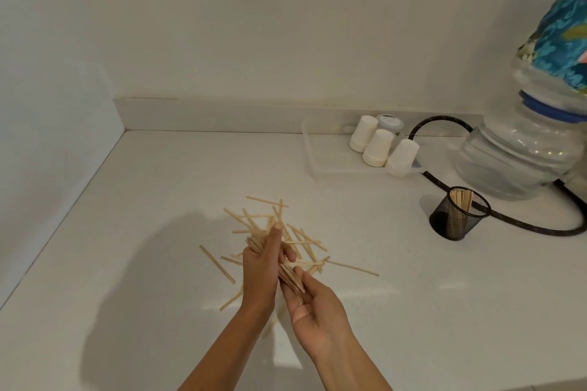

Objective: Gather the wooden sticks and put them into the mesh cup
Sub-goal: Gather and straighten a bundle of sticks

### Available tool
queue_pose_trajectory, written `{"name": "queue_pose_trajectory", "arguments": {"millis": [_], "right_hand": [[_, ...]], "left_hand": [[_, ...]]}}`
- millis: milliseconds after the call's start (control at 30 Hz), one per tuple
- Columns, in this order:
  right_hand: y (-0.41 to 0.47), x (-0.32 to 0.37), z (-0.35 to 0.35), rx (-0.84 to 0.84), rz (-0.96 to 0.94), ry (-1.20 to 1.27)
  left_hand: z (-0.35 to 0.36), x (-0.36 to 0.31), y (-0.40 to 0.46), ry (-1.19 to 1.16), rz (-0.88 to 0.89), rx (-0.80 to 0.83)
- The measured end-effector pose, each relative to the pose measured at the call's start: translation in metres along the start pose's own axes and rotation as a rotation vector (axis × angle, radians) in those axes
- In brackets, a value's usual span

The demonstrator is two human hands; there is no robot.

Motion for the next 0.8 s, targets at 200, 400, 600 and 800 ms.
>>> {"name": "queue_pose_trajectory", "arguments": {"millis": [200,400,600,800], "right_hand": [[0.002,0.032,-0.018,-0.010,-0.083,-0.114],[-0.001,0.090,-0.040,-0.003,-0.098,-0.317],[-0.004,0.166,-0.060,0.026,-0.149,-0.480],[-0.010,0.270,-0.056,0.044,-0.348,-0.731]], "left_hand": [[0.015,0.020,0.003,-0.104,-0.050,-0.077],[0.062,0.040,0.009,-0.175,-0.048,-0.081],[0.143,0.069,0.014,-0.226,-0.111,0.046],[0.227,0.070,0.032,-0.174,0.009,0.346]]}}
Point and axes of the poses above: each hand's wrist, its own y-axis towards the middle knuckle, its own z-axis out of the palm, x = y × z, the point moved 10 cm from there along y, towards the middle knuckle, and after that the axes turned 13 degrees about x, right-handed, at the moved point
